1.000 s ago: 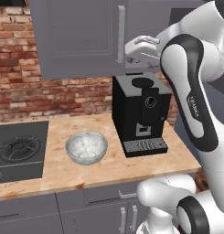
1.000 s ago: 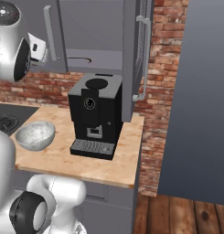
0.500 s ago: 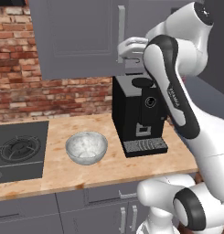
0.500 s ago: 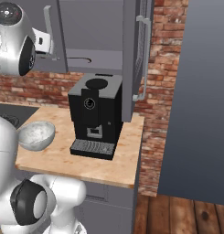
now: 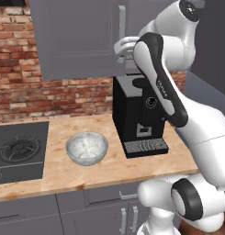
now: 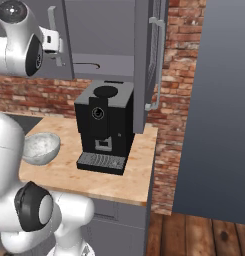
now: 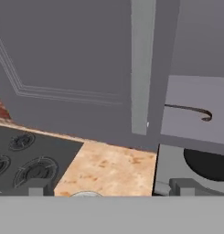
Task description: Open the cabinet and move the ladle to the pot. Then close the cabinet.
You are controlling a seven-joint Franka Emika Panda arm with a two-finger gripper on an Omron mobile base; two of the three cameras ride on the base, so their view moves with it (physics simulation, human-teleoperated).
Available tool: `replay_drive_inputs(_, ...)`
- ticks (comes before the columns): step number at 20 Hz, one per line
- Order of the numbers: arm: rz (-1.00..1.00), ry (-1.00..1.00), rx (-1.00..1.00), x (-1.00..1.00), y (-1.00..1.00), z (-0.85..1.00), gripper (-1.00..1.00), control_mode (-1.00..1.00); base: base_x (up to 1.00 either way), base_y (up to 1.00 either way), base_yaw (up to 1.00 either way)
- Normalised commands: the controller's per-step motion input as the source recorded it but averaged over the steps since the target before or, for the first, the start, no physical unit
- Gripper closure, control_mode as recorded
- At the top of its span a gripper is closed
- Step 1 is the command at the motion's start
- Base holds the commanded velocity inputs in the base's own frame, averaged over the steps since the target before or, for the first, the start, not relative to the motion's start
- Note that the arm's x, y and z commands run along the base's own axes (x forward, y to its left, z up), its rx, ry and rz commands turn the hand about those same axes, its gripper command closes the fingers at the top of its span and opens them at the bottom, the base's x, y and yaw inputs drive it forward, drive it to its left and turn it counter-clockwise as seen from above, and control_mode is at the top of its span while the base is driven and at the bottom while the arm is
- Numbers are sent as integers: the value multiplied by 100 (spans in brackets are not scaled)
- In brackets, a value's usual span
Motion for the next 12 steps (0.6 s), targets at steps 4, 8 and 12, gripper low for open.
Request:
replay_drive_inputs(4, -1, 0, -3, 40, 0, 0, -100, -100, 0, 0, 0)
replay_drive_inputs(8, -1, 0, -1, 36, 0, 0, -100, -100, 0, 0, 0)
replay_drive_inputs(12, -3, -1, 0, 38, 0, 0, -100, -100, 0, 0, 0)
